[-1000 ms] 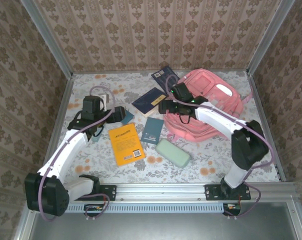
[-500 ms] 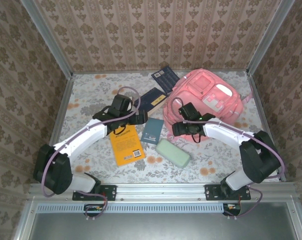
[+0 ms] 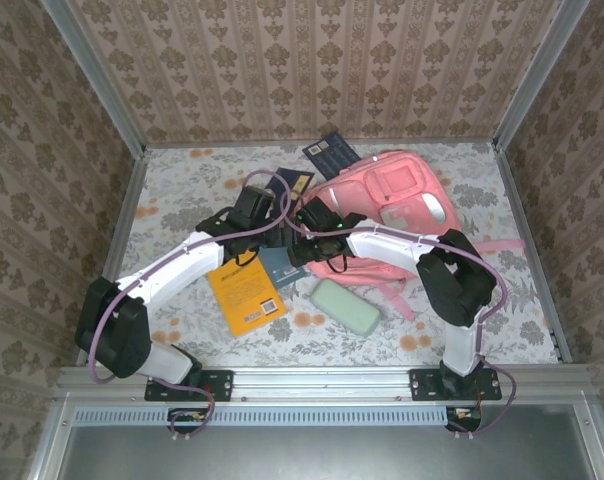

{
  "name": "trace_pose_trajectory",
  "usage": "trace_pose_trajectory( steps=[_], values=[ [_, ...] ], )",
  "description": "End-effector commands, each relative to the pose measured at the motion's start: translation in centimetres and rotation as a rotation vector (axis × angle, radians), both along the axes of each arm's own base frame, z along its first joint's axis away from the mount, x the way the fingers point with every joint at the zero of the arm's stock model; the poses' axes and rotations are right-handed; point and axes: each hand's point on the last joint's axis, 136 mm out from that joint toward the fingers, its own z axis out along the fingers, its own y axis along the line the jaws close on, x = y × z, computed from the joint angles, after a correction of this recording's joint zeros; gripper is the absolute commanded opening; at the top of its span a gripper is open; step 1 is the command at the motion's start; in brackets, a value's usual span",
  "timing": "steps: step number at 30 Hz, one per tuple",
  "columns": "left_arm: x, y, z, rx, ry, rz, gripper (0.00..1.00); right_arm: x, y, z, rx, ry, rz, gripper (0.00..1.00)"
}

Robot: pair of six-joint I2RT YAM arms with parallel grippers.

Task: Pack the student bag
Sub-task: Move the student bag to the center of the table, then adjust the student bag at the top-right of the table.

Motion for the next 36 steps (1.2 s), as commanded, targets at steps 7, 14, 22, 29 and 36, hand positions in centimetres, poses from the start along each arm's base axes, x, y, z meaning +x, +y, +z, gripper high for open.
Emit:
trace_pose_trajectory(
  steps=[7,14,22,29,36],
  values=[
    [-0.2,-2.3,0.4,-0.086,0.0,-0.049,1.0,0.3,-6.0,4.6,-0.059,-0.1,-0.121,0.76],
    [-0.5,-5.4,-1.7,-0.143,0.096,-0.096,0.82,-3.7,-13.4,4.8,-0.075,-0.142,-0.288,0.74],
    [-1.4,-8.3,-6.3,-0.088,0.222,-0.129,0.71,-8.5,-19.2,5.1,-0.08,-0.186,-0.399,0.7],
    [-1.3,-9.6,-9.7,-0.055,0.306,-0.107,0.61,-11.2,-21.8,3.9,-0.083,-0.164,-0.478,0.66],
    [1.6,-10.8,-7.7,-0.062,0.261,-0.065,0.0,-12.3,-23.2,1.5,-0.096,-0.122,-0.552,0.58]
  ],
)
